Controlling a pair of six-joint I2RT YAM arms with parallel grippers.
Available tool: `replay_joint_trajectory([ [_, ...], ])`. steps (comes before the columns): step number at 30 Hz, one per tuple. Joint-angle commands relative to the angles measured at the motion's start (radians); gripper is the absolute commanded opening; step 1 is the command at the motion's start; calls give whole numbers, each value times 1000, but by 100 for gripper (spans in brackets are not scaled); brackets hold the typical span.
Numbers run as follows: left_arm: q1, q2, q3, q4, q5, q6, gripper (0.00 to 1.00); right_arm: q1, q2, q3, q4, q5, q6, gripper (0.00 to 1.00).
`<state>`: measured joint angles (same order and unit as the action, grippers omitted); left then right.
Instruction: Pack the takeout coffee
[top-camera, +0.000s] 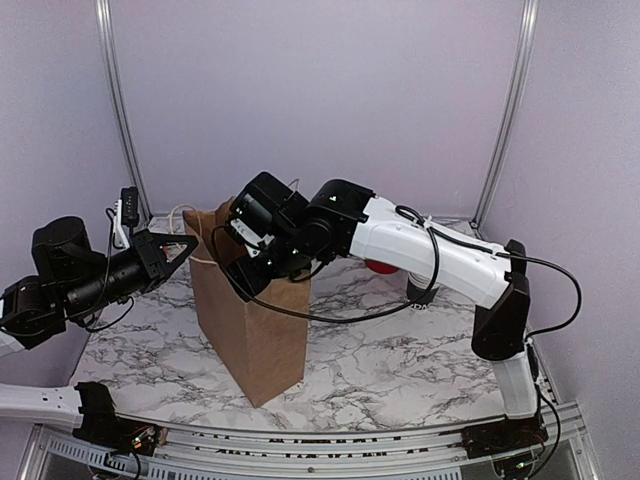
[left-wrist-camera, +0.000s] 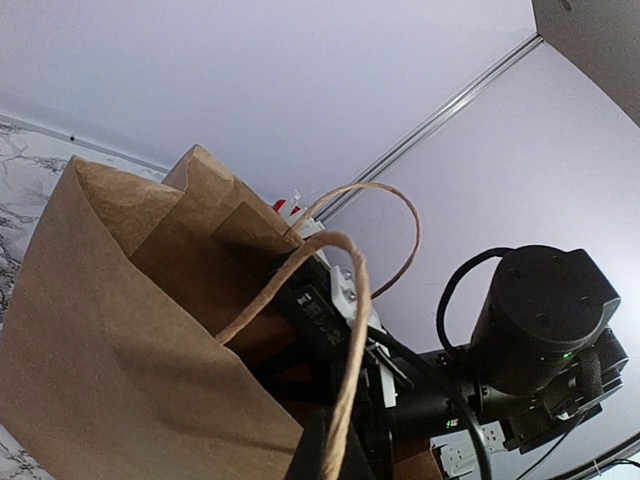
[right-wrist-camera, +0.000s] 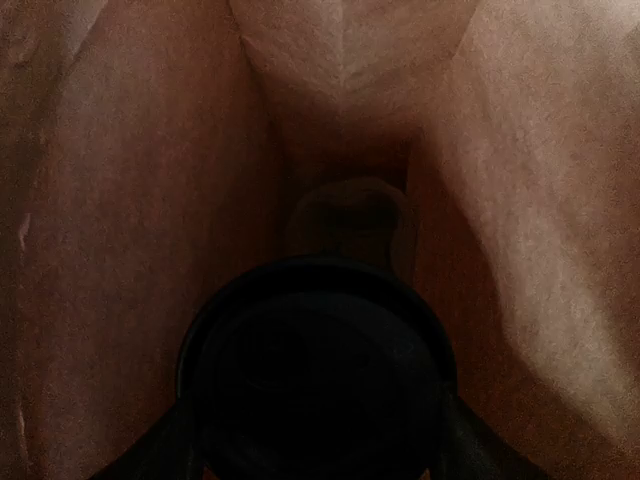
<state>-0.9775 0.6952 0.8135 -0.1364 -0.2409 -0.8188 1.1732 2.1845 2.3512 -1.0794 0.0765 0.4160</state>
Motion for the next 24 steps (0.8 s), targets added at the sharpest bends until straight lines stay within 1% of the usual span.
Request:
replay_joint_trajectory([
  [1, -4, 3, -19, 81, 51, 18, 0, -3, 13, -15, -58, -11, -15, 59],
  [15, -4, 95, 4, 239, 138, -25, 0, -5, -154, -174, -192, 37, -26, 59],
  [20, -6, 137, 13, 313, 166, -74, 0, -6, -214, -184, -244, 41, -21, 59],
  [24, -12, 167, 13, 335, 170, -104, 0, -13, -266, -252, -244, 45, -16, 59],
])
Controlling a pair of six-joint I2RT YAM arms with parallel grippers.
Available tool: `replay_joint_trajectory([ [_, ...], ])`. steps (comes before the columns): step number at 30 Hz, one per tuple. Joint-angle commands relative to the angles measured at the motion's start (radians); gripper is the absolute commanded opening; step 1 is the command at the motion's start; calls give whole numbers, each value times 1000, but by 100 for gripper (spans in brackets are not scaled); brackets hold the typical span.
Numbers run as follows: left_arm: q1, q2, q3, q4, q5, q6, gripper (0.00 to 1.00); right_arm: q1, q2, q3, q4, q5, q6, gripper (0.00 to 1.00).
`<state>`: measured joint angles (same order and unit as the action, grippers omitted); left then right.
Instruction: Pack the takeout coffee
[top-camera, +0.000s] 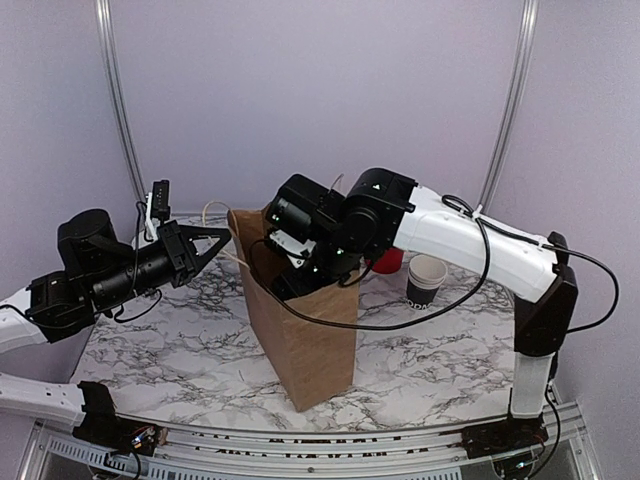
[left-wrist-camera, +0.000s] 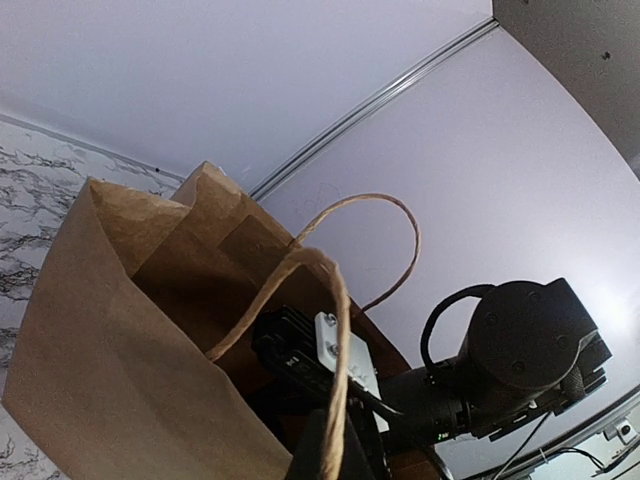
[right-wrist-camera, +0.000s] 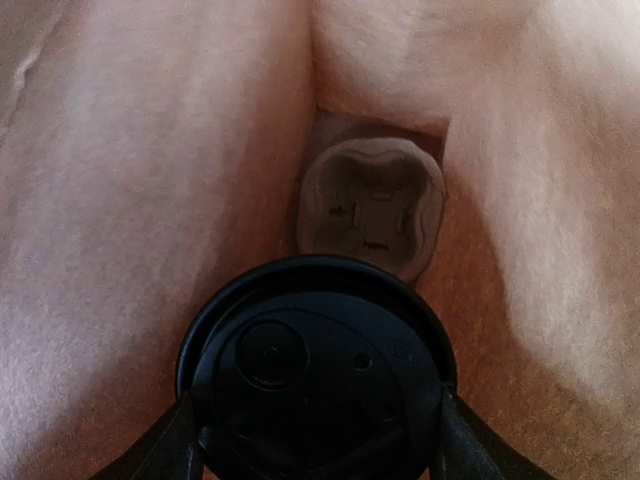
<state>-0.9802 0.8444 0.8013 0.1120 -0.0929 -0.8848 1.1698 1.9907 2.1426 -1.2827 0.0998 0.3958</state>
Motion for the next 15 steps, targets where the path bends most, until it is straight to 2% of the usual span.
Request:
replay_joint_trajectory([
  [1, -15, 27, 26, 90, 24, -38, 0, -12, -84, -62, -34, 21, 6, 59],
  [7, -53, 129, 56, 92, 94, -22, 0, -35, -116, -98, -2, 1, 7, 59],
  [15, -119, 189, 83, 40, 83, 57, 0, -67, -147, -118, 7, -19, 9, 59],
])
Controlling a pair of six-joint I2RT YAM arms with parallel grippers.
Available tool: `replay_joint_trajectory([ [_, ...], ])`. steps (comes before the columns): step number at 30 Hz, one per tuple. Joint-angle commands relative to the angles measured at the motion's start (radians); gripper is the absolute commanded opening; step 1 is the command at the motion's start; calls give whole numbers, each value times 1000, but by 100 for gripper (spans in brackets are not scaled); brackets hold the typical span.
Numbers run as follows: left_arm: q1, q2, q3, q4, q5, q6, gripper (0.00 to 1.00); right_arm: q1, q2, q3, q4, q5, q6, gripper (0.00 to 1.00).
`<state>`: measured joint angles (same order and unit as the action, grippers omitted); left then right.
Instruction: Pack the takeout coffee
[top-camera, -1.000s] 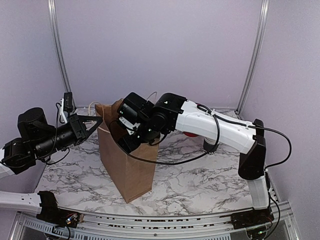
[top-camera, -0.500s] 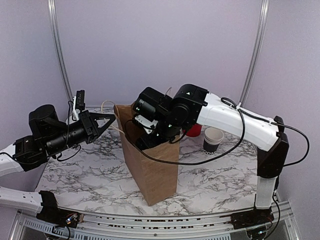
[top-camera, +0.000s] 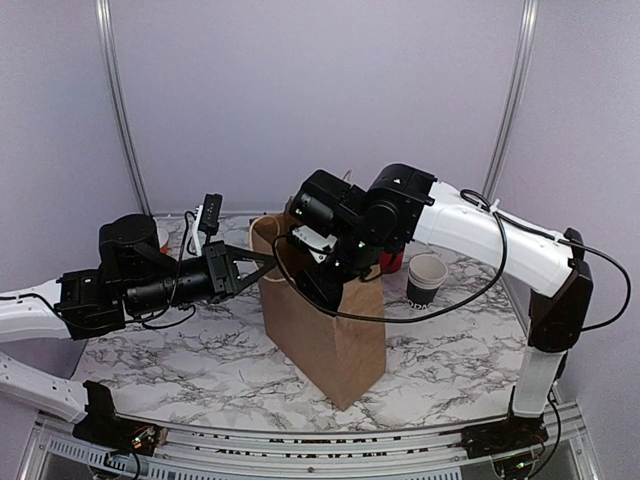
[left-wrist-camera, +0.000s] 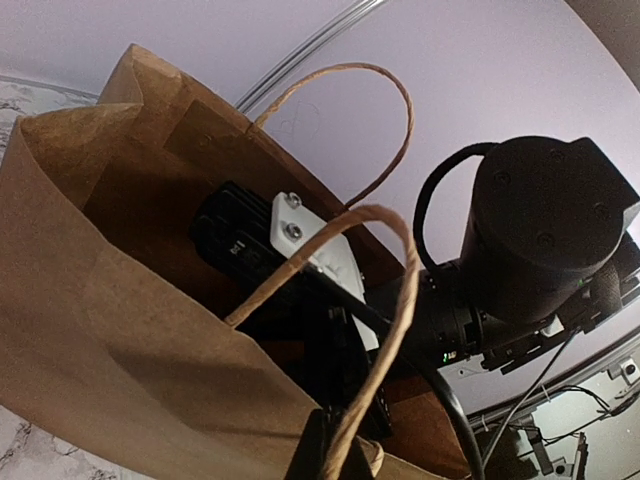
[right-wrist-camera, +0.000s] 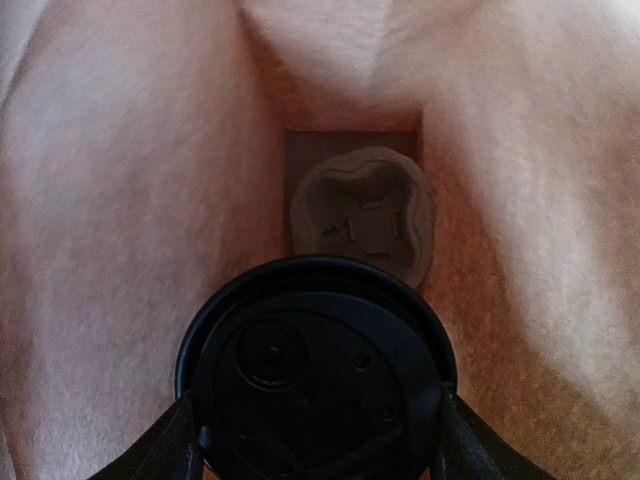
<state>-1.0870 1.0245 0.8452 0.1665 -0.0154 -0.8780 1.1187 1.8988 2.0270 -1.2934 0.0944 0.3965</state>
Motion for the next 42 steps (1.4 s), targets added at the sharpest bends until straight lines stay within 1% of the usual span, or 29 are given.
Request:
replay_joint_trajectory([
  [1, -13, 7, 37, -25, -1, 54, 0, -19, -62, -9, 23, -17, 11, 59],
  [9, -13, 7, 75, -159, -62, 108, 0, -40, -135, -59, 55, -47, 34, 59],
  [14, -13, 0, 88, -214, -105, 134, 0, -49, -176, -109, 75, -53, 45, 59],
  [20, -13, 21, 122, -240, -99, 165, 0, -64, -214, -181, 112, -70, 49, 59],
  [24, -15, 62, 168, -243, -53, 184, 0, -71, -228, -208, 132, -74, 49, 59],
  [31, -83, 161, 276, -274, -23, 263, 0, -84, -228, -229, 138, -81, 37, 59],
  [37, -148, 242, 347, -383, -87, 334, 0, -94, -232, -213, 133, -84, 34, 59],
  [42, -154, 260, 351, -458, -159, 361, 0, -98, -236, -191, 114, -72, 33, 59],
])
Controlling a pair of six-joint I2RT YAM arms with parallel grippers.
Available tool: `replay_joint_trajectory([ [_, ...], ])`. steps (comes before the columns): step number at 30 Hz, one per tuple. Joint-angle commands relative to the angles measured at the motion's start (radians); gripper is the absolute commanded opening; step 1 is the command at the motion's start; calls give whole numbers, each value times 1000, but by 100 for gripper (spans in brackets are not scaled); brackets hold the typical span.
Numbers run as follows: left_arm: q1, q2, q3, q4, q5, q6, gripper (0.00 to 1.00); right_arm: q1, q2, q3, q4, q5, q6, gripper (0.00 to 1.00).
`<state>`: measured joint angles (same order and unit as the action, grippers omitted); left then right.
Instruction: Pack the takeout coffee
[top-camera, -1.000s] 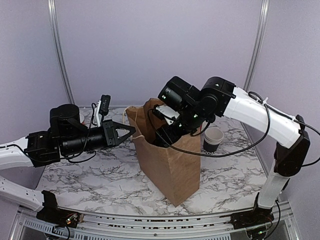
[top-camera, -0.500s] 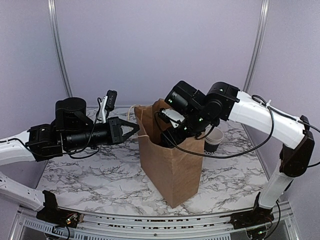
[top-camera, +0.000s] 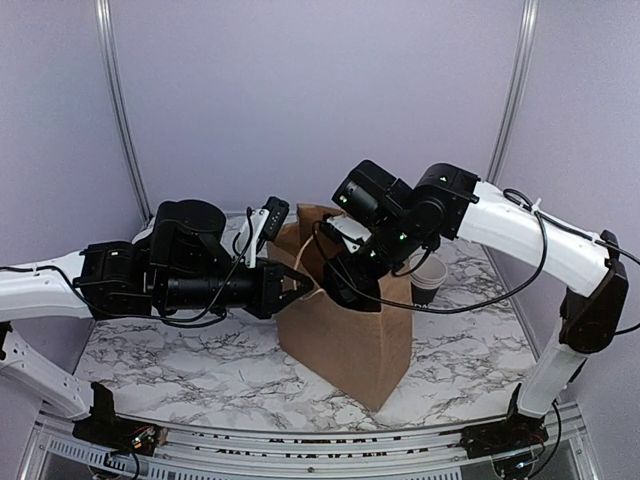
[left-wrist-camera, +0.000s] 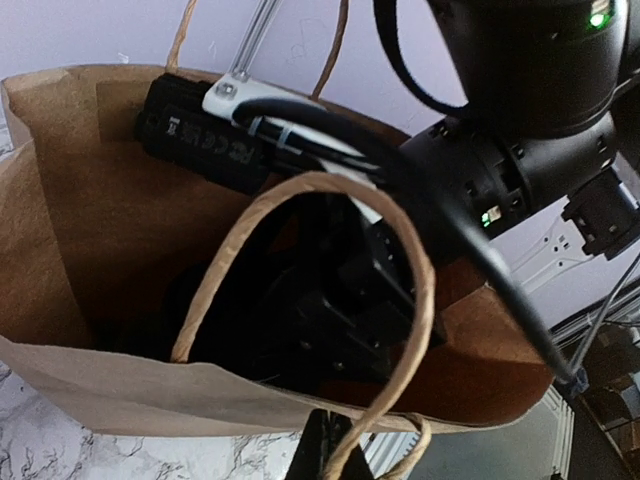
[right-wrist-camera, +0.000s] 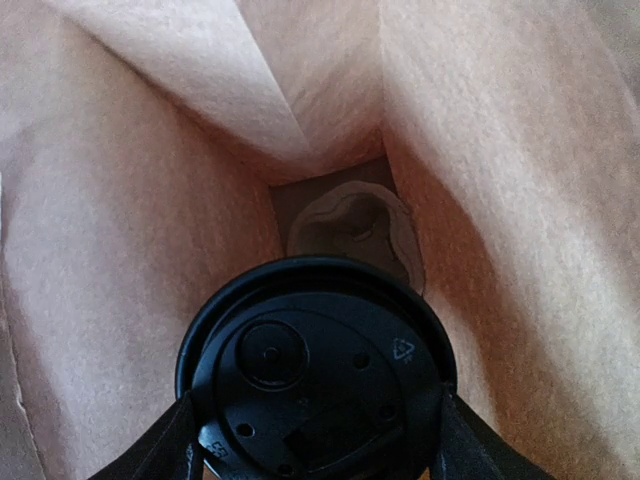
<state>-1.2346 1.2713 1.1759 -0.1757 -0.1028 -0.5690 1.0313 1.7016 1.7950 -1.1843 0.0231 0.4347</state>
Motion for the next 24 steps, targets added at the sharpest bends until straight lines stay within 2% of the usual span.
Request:
replay_joint_trajectory([
  [1, -6, 14, 25, -137, -88, 58, 0, -12, -42, 44, 2, 2, -5, 59],
  [9, 11, 8, 78, -289, -265, 124, 0, -20, -60, 43, -2, 5, -3, 59],
  [24, 110, 24, 87, -312, -299, 189, 0, -25, -100, 22, -1, 11, 10, 59],
])
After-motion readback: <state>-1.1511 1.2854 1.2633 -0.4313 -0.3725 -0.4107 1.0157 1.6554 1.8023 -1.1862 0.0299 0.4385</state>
